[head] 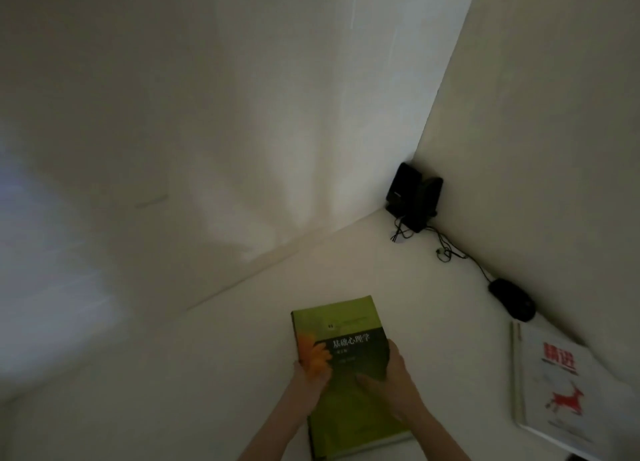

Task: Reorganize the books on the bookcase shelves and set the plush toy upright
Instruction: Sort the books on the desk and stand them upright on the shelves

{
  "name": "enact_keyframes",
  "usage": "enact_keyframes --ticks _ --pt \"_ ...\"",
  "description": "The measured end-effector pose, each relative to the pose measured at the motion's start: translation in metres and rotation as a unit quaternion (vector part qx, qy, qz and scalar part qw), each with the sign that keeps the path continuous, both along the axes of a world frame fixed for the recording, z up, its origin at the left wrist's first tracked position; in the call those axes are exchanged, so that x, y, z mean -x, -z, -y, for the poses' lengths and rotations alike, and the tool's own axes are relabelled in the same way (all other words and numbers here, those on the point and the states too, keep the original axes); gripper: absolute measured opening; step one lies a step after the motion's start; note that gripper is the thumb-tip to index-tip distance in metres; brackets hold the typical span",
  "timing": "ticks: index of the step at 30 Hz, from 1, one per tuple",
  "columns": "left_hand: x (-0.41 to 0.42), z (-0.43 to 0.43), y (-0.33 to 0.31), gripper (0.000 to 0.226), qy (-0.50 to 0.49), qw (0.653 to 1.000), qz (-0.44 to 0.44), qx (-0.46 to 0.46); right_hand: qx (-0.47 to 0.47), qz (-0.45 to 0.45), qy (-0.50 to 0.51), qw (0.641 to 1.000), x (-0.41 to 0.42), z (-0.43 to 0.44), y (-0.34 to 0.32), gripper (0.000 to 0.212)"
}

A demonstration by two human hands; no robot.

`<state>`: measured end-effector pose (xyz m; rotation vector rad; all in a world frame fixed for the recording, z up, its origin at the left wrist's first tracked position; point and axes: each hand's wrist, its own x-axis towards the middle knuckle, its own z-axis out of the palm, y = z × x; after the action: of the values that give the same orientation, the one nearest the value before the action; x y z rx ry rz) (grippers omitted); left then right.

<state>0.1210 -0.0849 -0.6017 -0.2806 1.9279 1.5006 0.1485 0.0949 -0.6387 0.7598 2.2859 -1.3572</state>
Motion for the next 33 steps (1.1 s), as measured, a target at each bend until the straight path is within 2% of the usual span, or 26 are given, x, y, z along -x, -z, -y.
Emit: enact_keyframes --ticks 3,7,11,14,20,22,25,27,30,33 --pt "-0.006 -0.012 0.024 0.05 -0.061 0.997 0.001 0.045 0.022 -0.038 0.031 0.999 -0.001 0.003 -0.011 0.142" --pt "-0.011 -0.023 0.031 0.055 -0.041 0.992 -0.037 0.114 -0.001 -0.035 0.032 0.999 -0.003 0.005 -0.027 0.087" --pt "-0.014 -0.035 0.02 0.069 -0.061 0.987 -0.058 0.137 -0.019 -0.035 0.059 0.997 -0.006 -0.004 -0.024 0.067" --pt "-0.014 -0.037 0.019 0.074 -0.061 0.988 -0.051 0.136 -0.003 -0.043 0.063 0.997 -0.009 -0.017 -0.013 0.069" --pt "-0.02 -0.036 0.038 0.049 -0.126 0.987 -0.086 0.056 -0.017 -0.077 0.053 0.995 -0.018 -0.021 -0.023 0.068" --pt "-0.022 -0.039 0.041 0.056 -0.14 0.983 -0.113 0.046 -0.024 -0.093 0.045 0.994 -0.02 -0.022 -0.032 0.066" --pt "-0.017 -0.037 0.008 0.06 -0.158 0.975 -0.152 0.023 -0.006 -0.168 0.04 0.985 -0.018 -0.018 -0.059 0.069" --pt "-0.013 -0.029 -0.027 0.056 -0.174 0.961 -0.213 0.007 0.017 -0.231 0.036 0.972 -0.014 -0.013 -0.081 0.071" --pt "-0.005 -0.008 -0.076 0.046 -0.178 0.936 -0.303 -0.003 0.057 -0.295 0.018 0.954 -0.002 0.001 -0.122 0.084" --pt "-0.001 0.021 -0.126 0.047 -0.194 0.91 -0.366 -0.001 0.081 -0.362 -0.019 0.929 0.006 0.018 -0.163 0.078"
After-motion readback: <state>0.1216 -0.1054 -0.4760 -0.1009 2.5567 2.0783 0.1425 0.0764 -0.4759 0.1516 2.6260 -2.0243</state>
